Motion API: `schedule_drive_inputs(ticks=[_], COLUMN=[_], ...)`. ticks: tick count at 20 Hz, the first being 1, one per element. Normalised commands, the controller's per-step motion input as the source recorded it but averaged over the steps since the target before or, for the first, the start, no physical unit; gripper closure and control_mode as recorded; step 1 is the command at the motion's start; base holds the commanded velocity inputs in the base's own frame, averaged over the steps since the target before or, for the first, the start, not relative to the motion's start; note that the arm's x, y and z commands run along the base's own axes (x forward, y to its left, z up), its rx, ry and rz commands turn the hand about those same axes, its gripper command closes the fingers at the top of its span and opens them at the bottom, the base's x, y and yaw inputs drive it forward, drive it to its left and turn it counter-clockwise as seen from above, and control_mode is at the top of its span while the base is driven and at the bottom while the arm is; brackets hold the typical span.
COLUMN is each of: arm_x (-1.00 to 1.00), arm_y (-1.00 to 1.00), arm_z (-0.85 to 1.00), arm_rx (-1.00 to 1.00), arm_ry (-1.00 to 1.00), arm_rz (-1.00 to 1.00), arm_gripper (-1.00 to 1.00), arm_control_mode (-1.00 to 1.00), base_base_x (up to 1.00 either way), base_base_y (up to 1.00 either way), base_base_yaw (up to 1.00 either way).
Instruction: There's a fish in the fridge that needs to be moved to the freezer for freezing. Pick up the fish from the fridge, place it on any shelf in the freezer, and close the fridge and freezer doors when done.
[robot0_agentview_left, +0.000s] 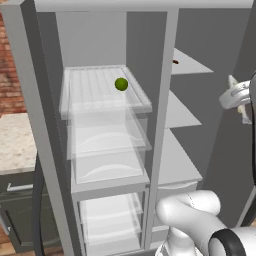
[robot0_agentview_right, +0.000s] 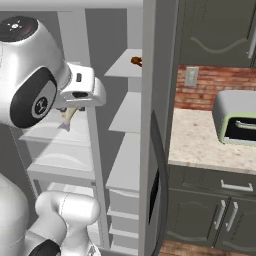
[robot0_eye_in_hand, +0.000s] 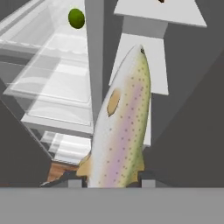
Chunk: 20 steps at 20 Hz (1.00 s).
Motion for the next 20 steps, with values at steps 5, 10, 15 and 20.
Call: schedule_drive_inputs(ticks=[5, 10, 15, 20], arm_x=[0.31, 0.42, 0.48, 0.62], arm_y=[0.0, -0.02, -0.09, -0.02], arm_z=[0.03, 0.13, 0.1, 0.04], arm_rx=[0.04, 0.02, 0.03, 0.01], arm_ry=[-0.07, -0.06, -0.06, -0.08], arm_rz=[0.02, 0.01, 0.02, 0.01], arm_gripper=[1.0, 1.0, 1.0, 1.0], arm_control_mode=[-1.0, -1.0, -1.0, -1.0], base_base_x=[0.0, 0.0, 0.0, 0.0], base_base_y=[0.0, 0.0, 0.0, 0.0], base_base_yaw=[0.0, 0.0, 0.0, 0.0])
